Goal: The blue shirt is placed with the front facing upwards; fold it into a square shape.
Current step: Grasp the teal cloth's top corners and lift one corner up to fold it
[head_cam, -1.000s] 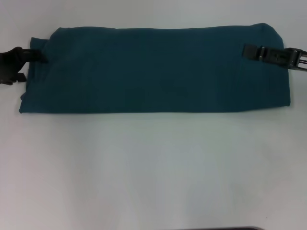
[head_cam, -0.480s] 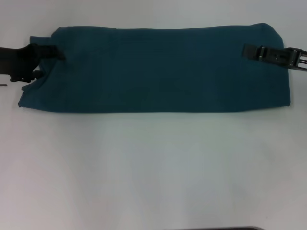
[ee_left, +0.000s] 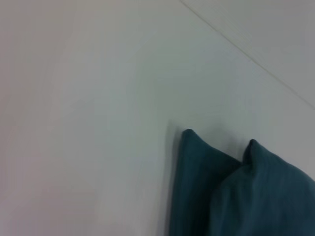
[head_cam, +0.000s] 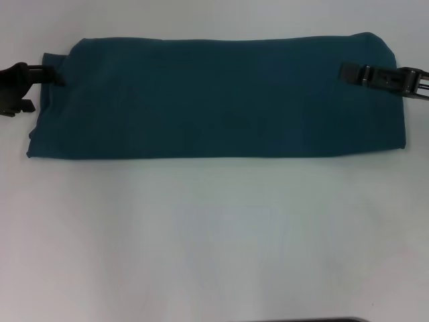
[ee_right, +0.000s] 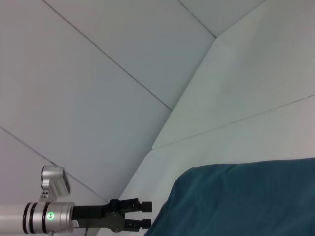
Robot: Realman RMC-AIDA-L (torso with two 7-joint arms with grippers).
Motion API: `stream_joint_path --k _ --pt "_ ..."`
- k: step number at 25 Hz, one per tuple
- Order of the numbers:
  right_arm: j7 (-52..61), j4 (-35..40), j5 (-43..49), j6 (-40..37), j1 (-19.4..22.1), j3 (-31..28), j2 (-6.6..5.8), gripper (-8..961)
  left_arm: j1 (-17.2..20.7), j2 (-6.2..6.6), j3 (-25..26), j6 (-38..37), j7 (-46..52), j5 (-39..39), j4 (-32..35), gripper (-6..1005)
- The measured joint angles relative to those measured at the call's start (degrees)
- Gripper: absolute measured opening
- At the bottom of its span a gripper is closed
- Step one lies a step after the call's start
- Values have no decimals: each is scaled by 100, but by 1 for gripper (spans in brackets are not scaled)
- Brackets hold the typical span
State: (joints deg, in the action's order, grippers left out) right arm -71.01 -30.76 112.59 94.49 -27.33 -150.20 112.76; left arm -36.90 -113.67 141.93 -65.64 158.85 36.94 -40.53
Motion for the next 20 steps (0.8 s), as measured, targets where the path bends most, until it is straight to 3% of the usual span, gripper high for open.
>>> stream_joint_path --k 20 --pt "0 0 0 -40 0 -2 -16 925 -154 -20 -55 -357 3 23 140 903"
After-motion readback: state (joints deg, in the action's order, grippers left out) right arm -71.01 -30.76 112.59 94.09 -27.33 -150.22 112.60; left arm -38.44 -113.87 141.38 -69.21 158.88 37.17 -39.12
